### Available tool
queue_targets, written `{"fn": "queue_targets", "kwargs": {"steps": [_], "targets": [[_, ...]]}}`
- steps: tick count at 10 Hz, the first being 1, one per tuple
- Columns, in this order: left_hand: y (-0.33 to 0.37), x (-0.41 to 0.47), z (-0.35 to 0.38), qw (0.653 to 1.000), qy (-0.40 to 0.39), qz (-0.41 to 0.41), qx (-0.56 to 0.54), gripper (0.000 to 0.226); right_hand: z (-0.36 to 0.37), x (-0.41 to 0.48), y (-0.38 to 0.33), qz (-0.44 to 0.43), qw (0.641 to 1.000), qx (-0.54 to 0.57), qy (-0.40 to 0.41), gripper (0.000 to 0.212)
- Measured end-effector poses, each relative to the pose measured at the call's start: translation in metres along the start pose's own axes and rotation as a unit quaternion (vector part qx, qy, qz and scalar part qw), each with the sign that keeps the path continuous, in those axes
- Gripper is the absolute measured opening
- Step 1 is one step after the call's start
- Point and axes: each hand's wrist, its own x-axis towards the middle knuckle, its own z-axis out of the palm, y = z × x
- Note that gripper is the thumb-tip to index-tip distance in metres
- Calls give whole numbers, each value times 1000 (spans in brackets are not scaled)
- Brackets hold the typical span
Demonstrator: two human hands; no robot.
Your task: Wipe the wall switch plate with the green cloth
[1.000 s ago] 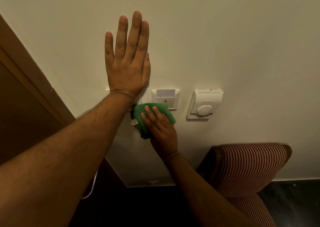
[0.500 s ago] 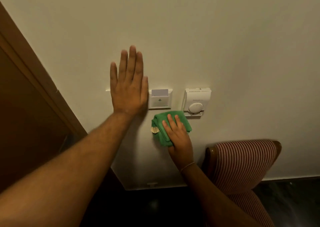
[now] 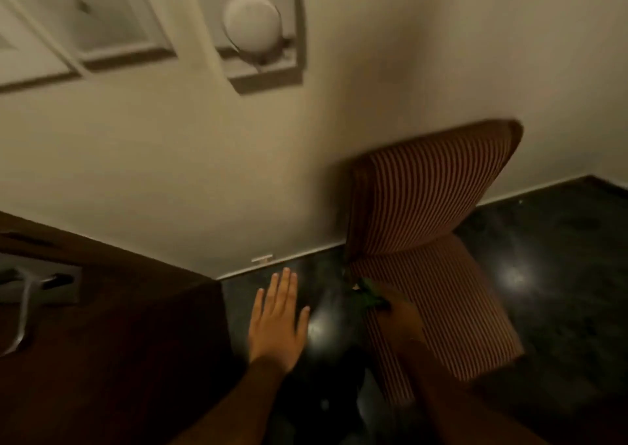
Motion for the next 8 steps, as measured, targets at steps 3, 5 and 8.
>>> {"fn": "queue_targets", "kwargs": {"steps": [3,5,8], "targets": [[10,34,102,997,-83,-4,-2,78,8,88,81,48,986,-149,-64,56],[-13,58,106,994,-95,34,41,77,38,110,107,49,949,-251,-182,62],[-40,33,34,998,-39,-32,40,76,19,85,27,-49,943,-299,-138,67]]}}
